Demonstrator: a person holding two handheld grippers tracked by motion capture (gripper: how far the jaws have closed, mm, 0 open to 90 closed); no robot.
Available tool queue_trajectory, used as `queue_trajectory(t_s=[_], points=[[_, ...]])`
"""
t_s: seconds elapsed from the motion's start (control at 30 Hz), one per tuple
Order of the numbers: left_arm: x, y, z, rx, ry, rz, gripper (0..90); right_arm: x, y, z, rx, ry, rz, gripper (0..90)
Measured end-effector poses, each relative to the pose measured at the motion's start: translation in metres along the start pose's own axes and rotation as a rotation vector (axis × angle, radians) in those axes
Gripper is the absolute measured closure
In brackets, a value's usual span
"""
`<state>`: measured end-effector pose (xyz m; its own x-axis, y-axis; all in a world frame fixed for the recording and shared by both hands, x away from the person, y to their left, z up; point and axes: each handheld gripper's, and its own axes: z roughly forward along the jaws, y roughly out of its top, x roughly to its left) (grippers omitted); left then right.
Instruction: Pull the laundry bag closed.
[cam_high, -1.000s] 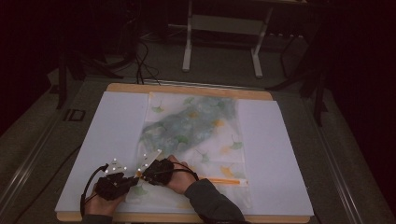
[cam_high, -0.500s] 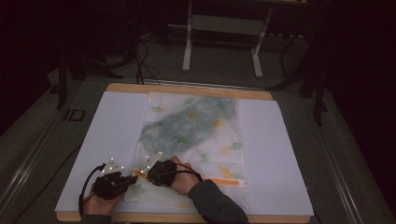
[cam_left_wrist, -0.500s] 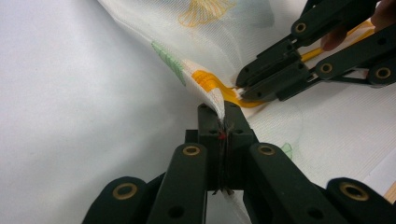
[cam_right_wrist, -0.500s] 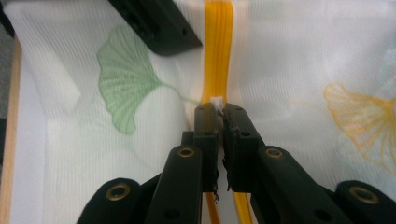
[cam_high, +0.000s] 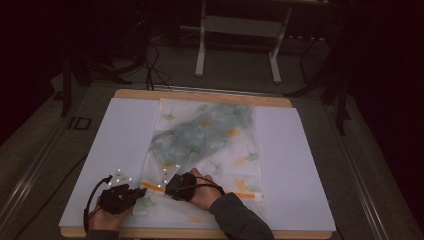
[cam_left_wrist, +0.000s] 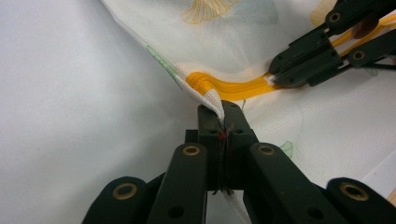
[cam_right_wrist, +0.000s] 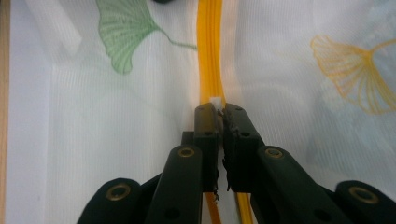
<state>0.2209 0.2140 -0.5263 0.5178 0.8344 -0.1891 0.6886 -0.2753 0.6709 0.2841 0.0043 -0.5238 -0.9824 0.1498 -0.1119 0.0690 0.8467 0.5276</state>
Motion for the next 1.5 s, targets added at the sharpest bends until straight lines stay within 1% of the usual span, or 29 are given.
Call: queue_trajectory(t_s=[0.07,0.4,0.5,0.53,0.6,0.63,0.67,0.7,0.83,1.0,1.03,1.1,1.13,1.2,1.23,1.37,1.43,1.5], points=[[0.0,0.0,0.0,0.004,0.001,0.001,88.5,0.0,-0.003,-0.002,-0.003,-0.008,-0.011,85.0],[0.0,0.0,0.001,0.008,0.002,0.002,88.5,-0.001,-0.016,-0.012,0.029,-0.016,-0.011,85.1],[0.0,0.0,0.001,0.009,0.001,0.002,88.6,-0.001,-0.019,-0.015,0.037,-0.02,-0.017,85.2],[0.0,0.0,0.001,0.01,0.002,0.003,88.6,0.0,-0.02,-0.015,0.036,-0.021,-0.011,85.3],[0.0,-0.001,0.001,0.009,0.001,0.002,88.6,0.0,-0.022,-0.018,0.049,-0.022,-0.014,85.7],[-0.001,-0.001,0.001,0.009,0.001,0.002,88.5,0.0,-0.023,-0.018,0.051,-0.025,-0.017,86.0],[-0.001,-0.001,0.001,0.008,-0.002,0.001,88.6,0.0,-0.025,-0.019,0.052,-0.025,-0.015,89.8],[0.0,0.0,0.001,0.008,-0.004,0.002,88.5,0.0,-0.026,-0.02,0.053,-0.03,-0.015,89.9],[-0.001,-0.001,0.001,0.009,-0.005,0.002,88.5,0.0,-0.029,-0.023,0.051,-0.025,-0.011,89.9],[-0.002,-0.001,0.001,0.008,-0.003,0.0,88.6,-0.002,-0.029,-0.021,0.05,-0.024,-0.015,90.0],[-0.001,-0.001,0.001,0.009,-0.002,0.003,88.5,-0.003,-0.028,-0.02,0.051,-0.025,-0.008,89.9],[-0.002,-0.001,0.001,0.011,0.0,0.003,88.5,-0.004,-0.027,-0.02,0.06,-0.021,-0.01,89.9],[-0.002,-0.001,0.001,0.013,0.001,0.004,88.6,-0.004,-0.026,-0.019,0.063,-0.016,0.0,89.7],[-0.002,-0.001,0.001,0.014,0.002,0.005,88.6,-0.005,-0.025,-0.019,0.063,-0.016,-0.003,89.5],[-0.002,-0.001,0.001,0.015,0.001,0.005,88.6,-0.007,-0.024,-0.017,0.064,-0.01,0.007,89.2],[-0.002,-0.001,0.002,0.019,0.002,0.005,88.5,-0.01,-0.022,-0.016,0.069,0.002,0.02,89.1],[-0.002,0.0,0.002,0.022,0.006,0.006,88.6,-0.012,-0.02,-0.016,0.086,0.019,0.03,89.2],[-0.002,-0.001,0.002,0.018,0.002,0.002,88.6,-0.012,-0.019,-0.016,0.097,0.018,0.022,90.0]])
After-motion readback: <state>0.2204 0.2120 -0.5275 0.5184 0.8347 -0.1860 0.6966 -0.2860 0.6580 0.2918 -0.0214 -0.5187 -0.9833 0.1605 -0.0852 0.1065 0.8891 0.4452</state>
